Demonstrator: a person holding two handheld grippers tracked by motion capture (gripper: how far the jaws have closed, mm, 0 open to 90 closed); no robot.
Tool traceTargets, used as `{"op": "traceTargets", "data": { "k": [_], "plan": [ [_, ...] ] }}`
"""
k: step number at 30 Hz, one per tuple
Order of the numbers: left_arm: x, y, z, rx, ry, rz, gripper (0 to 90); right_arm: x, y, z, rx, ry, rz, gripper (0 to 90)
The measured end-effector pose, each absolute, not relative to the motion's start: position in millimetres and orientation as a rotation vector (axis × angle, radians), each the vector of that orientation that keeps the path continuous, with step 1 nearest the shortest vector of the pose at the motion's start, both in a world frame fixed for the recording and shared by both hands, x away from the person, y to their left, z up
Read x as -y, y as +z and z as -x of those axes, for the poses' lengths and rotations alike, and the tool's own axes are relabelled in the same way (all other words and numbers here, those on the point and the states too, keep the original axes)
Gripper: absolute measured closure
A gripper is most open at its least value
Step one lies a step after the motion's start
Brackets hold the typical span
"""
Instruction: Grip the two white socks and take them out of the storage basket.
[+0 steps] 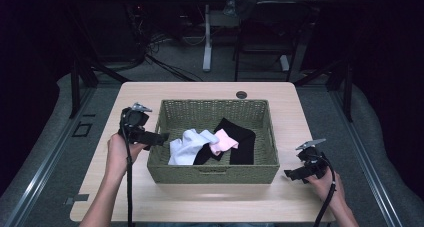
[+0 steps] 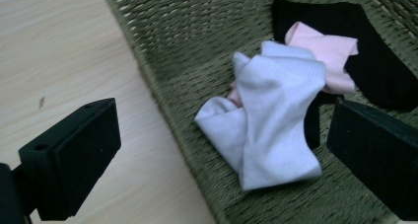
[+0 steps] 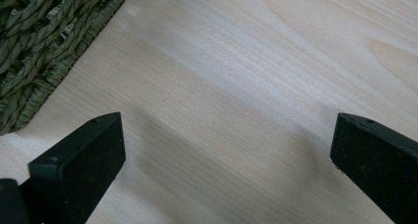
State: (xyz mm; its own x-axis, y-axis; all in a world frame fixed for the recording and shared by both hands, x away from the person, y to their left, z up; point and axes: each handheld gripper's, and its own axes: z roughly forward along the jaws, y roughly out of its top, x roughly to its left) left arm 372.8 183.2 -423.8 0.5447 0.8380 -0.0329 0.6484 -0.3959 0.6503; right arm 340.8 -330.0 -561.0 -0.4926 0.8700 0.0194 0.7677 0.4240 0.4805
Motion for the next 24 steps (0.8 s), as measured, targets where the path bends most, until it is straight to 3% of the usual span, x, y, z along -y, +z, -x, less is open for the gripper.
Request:
{"op": "traceTargets", "data": {
  "k": [13,24],
  "plan": [
    [-133,-439,-393,-1.123,0.367,-2.325,1.6,331,-560,-340,-2.453,0.642,-1.433,0.0],
    [-98,-462,-406,-1.066,0.326,-2.444,8.5,330,-560,-340,-2.456,0.643,-1.428,0.0]
  ]
}}
